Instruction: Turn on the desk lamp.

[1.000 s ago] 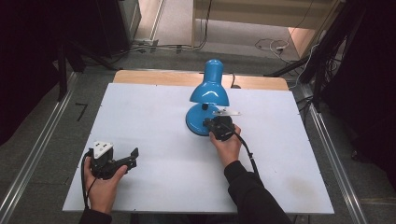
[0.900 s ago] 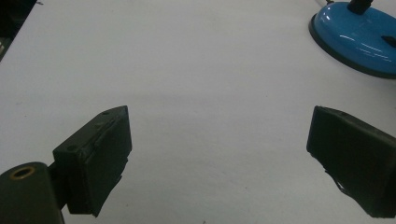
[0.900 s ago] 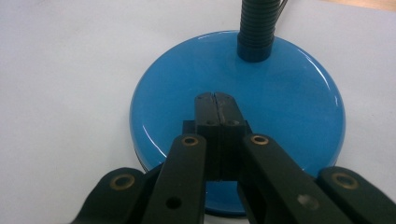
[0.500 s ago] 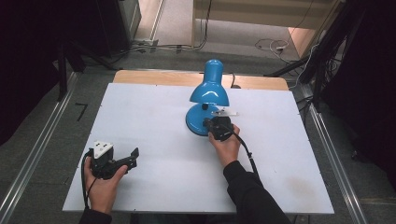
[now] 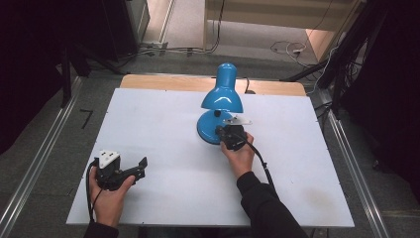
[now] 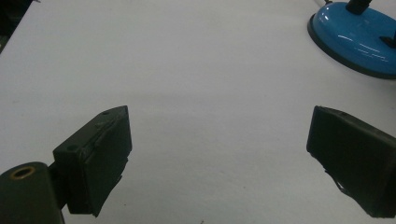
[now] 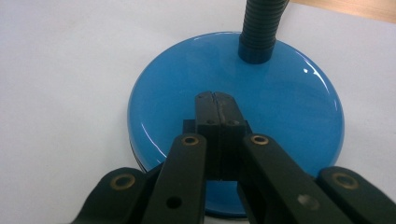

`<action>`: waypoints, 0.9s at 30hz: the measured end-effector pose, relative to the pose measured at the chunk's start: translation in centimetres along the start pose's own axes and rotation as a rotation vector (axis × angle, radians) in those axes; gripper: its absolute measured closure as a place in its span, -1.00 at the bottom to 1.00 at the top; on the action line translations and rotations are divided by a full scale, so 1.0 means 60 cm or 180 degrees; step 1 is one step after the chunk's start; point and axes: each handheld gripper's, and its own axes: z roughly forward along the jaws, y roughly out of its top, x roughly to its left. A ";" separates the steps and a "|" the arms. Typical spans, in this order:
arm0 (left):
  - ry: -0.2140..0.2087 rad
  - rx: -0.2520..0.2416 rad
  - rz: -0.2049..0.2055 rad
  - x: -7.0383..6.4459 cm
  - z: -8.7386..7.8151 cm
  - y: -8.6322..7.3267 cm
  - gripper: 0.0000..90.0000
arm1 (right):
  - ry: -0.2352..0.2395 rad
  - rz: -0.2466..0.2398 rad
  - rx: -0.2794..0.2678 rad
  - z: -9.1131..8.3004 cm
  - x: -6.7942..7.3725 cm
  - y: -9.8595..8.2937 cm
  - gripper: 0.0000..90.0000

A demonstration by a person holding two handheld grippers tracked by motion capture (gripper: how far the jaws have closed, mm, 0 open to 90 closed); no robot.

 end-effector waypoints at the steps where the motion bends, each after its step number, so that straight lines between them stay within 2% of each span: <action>1: 0.0001 0.0001 -0.0001 0.000 0.000 0.000 -0.84 | -0.0009 -0.0010 0.0001 0.000 0.000 0.000 0.94; 18: 0.0001 0.0006 0.0006 0.000 0.000 0.000 -0.83 | -0.0066 -0.0117 -0.0023 -0.001 0.002 -0.004 0.94; 27: -0.0004 0.0008 0.0007 0.000 0.000 0.000 -0.83 | -0.0068 -0.0117 -0.0031 -0.001 0.003 -0.005 0.94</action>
